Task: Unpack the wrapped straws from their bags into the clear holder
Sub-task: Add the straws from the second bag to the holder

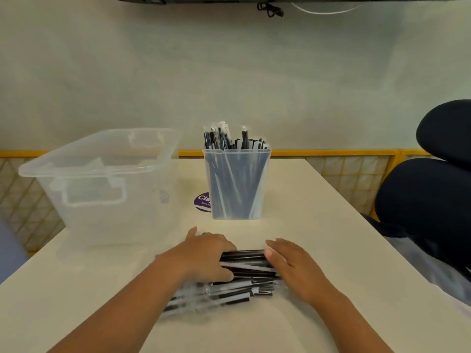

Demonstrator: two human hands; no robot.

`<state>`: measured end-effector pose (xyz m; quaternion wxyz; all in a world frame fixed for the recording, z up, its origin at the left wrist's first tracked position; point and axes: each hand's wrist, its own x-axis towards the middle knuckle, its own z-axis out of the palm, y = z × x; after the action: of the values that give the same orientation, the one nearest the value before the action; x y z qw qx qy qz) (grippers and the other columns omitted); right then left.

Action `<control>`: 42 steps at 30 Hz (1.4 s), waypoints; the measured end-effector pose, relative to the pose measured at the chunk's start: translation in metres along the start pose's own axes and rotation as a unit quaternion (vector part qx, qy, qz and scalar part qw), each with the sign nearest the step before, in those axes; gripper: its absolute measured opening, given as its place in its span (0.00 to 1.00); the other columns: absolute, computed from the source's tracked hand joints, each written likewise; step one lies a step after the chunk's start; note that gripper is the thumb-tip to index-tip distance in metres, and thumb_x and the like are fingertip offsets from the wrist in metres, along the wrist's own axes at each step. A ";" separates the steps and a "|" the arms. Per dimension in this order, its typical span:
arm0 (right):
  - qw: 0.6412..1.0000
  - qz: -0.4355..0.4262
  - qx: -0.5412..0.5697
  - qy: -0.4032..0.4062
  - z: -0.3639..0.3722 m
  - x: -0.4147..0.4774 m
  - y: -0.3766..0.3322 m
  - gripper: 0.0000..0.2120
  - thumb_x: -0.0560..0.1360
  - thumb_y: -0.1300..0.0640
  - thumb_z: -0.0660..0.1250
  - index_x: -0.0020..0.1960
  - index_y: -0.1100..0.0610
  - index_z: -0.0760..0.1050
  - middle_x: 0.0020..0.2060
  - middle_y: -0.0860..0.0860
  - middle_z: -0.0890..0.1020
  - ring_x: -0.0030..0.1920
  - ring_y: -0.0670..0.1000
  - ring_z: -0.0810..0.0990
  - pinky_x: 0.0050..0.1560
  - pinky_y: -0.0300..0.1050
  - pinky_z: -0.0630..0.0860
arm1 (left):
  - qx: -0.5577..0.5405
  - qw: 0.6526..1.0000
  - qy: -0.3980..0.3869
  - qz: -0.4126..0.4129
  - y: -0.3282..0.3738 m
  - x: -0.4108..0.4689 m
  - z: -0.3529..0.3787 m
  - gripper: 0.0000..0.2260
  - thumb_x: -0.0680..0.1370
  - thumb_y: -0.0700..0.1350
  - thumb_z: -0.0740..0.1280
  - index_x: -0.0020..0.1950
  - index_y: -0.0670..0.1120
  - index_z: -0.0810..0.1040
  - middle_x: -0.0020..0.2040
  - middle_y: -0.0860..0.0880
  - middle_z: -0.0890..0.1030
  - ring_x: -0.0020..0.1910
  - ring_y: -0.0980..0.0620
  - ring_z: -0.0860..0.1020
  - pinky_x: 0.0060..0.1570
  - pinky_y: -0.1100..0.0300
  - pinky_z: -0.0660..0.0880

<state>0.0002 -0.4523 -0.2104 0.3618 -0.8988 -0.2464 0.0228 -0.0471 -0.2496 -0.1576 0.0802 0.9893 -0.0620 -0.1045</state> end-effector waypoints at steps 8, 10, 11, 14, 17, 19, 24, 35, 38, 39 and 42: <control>0.940 0.134 0.296 0.104 0.010 -0.005 0.010 0.20 0.80 0.46 0.53 0.66 0.53 0.72 0.66 0.51 0.74 0.67 0.50 0.70 0.62 0.39 0.62 | 0.015 1.000 -0.004 -0.019 0.008 0.002 0.003 0.22 0.74 0.52 0.65 0.68 0.55 0.69 0.66 0.54 0.74 0.68 0.51 0.67 0.73 0.45 0.41; 0.915 0.141 0.355 0.129 0.014 0.001 0.007 0.19 0.80 0.47 0.52 0.63 0.53 0.74 0.64 0.52 0.75 0.64 0.49 0.72 0.62 0.41 0.63 | -0.015 1.000 -0.013 -0.015 0.009 0.001 0.003 0.27 0.73 0.55 0.66 0.71 0.57 0.65 0.69 0.55 0.71 0.70 0.53 0.65 0.74 0.45 0.40; 0.900 0.146 0.385 0.142 0.016 0.003 0.005 0.18 0.81 0.48 0.51 0.62 0.53 0.74 0.62 0.53 0.76 0.62 0.50 0.72 0.62 0.42 0.64 | -0.032 0.999 -0.021 -0.006 0.008 0.000 0.004 0.27 0.71 0.57 0.67 0.70 0.59 0.66 0.67 0.57 0.72 0.69 0.54 0.66 0.73 0.45 0.39; 0.854 0.167 0.456 0.186 0.024 0.009 -0.001 0.16 0.81 0.49 0.52 0.55 0.54 0.76 0.58 0.55 0.78 0.60 0.52 0.74 0.61 0.45 0.66 | -0.047 0.998 -0.036 0.027 0.008 -0.002 0.007 0.21 0.67 0.60 0.70 0.59 0.61 0.73 0.53 0.60 0.78 0.58 0.57 0.72 0.72 0.44 0.40; 0.836 0.176 0.479 0.202 0.026 0.011 -0.009 0.17 0.81 0.50 0.52 0.54 0.56 0.77 0.55 0.55 0.79 0.60 0.52 0.74 0.58 0.45 0.66 | -0.015 0.999 -0.036 0.033 0.009 -0.001 0.009 0.25 0.66 0.61 0.71 0.62 0.60 0.72 0.54 0.58 0.77 0.60 0.54 0.71 0.71 0.45 0.40; 0.833 0.179 0.482 0.205 0.026 0.012 -0.011 0.17 0.81 0.51 0.52 0.53 0.56 0.77 0.55 0.55 0.79 0.59 0.52 0.74 0.58 0.44 0.65 | 0.017 0.999 -0.022 0.032 0.009 0.001 0.012 0.27 0.67 0.60 0.71 0.65 0.58 0.71 0.57 0.56 0.76 0.62 0.53 0.70 0.71 0.45 0.40; 0.837 0.165 0.480 0.205 0.029 0.012 -0.006 0.16 0.81 0.51 0.52 0.49 0.53 0.77 0.55 0.54 0.80 0.61 0.53 0.74 0.63 0.46 0.66 | 0.036 0.998 0.024 0.043 0.008 0.005 0.016 0.23 0.70 0.57 0.68 0.65 0.54 0.74 0.59 0.56 0.76 0.61 0.55 0.71 0.73 0.48 0.42; 0.831 0.133 0.504 0.195 0.032 0.006 -0.008 0.18 0.81 0.51 0.52 0.56 0.58 0.77 0.55 0.51 0.78 0.60 0.49 0.73 0.61 0.44 0.67 | 0.052 0.995 0.059 0.055 0.011 0.011 0.016 0.04 0.72 0.48 0.66 0.42 0.48 0.75 0.37 0.53 0.72 0.38 0.53 0.71 0.35 0.62 0.67; 0.827 0.139 0.511 0.189 0.032 0.007 -0.007 0.19 0.80 0.49 0.52 0.57 0.59 0.77 0.51 0.52 0.77 0.54 0.52 0.74 0.49 0.43 0.72 | 0.054 0.994 0.080 0.053 0.013 0.010 0.012 0.04 0.72 0.46 0.65 0.39 0.49 0.71 0.32 0.54 0.70 0.34 0.54 0.69 0.30 0.64 0.64; 0.825 0.141 0.514 0.188 0.032 0.007 -0.007 0.19 0.80 0.49 0.52 0.56 0.58 0.77 0.51 0.54 0.78 0.54 0.54 0.75 0.49 0.45 0.73 | 0.059 0.993 0.085 0.055 0.013 0.010 0.011 0.04 0.72 0.46 0.64 0.40 0.48 0.71 0.32 0.54 0.70 0.34 0.54 0.69 0.30 0.64 0.64; 0.824 0.137 0.514 0.193 0.031 0.008 -0.008 0.18 0.81 0.49 0.51 0.55 0.55 0.77 0.55 0.57 0.79 0.58 0.56 0.76 0.59 0.52 0.72 | 0.081 0.990 0.098 0.057 0.017 0.008 0.006 0.05 0.73 0.45 0.63 0.41 0.47 0.68 0.32 0.53 0.67 0.34 0.52 0.68 0.29 0.63 0.62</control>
<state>-0.0032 -0.4243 -0.2270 0.8050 -0.5928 0.0012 0.0214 -0.0424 -0.2686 -0.1623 0.0112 0.9929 -0.1183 0.0026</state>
